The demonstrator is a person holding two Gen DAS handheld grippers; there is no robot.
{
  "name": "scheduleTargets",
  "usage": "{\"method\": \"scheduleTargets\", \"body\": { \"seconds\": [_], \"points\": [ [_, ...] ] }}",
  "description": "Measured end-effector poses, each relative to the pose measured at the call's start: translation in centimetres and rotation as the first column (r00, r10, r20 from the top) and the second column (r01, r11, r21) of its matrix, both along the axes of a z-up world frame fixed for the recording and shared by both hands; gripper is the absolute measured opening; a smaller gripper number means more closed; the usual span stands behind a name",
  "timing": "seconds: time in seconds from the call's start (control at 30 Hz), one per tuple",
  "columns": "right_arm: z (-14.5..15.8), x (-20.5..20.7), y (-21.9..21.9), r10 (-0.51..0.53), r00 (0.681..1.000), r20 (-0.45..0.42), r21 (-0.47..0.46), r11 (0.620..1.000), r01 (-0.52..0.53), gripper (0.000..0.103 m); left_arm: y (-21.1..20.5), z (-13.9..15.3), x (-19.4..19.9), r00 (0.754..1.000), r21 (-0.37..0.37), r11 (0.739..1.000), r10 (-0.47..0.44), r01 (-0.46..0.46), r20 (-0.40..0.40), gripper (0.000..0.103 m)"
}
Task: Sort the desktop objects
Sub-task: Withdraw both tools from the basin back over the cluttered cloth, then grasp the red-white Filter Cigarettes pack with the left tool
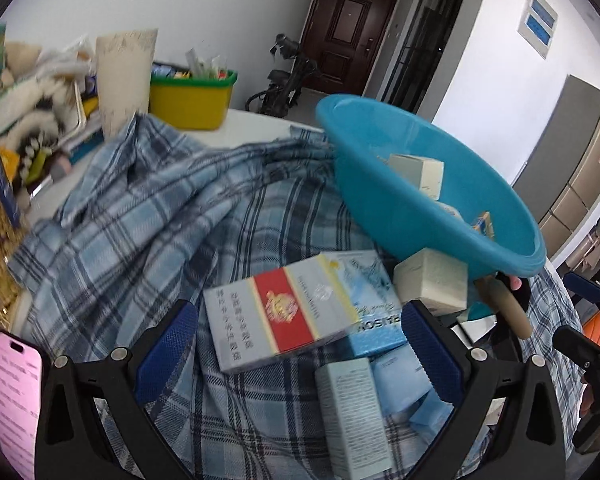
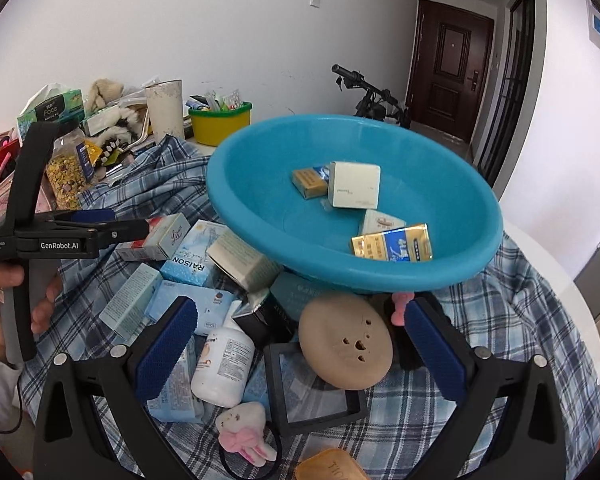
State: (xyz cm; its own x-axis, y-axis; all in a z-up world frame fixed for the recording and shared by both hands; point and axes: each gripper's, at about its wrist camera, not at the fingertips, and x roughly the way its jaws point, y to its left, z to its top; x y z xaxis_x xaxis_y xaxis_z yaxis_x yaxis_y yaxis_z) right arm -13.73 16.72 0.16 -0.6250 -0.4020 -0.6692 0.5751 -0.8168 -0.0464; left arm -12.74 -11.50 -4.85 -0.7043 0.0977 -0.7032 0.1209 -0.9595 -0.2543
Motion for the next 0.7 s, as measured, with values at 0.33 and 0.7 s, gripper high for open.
{"method": "scheduleTargets", "body": {
  "seconds": [0.33, 0.7],
  "points": [
    [-2.4, -0.6, -0.3, 0.022, 0.998, 0.056, 0.001, 1.0, -0.022, 0.103, -1.0, -2.2, -0.7, 0.999, 0.088, 0.996, -0.007, 0.003, 0.038, 0.103],
    [-3.7, -1.3, -0.2, 0.014, 0.994, 0.106, 0.002, 1.0, -0.014, 0.103, -0.9, -3.3, -1.5, 0.998, 0.111, 0.994, -0.026, 0.019, 0.063, 0.103]
  ]
}}
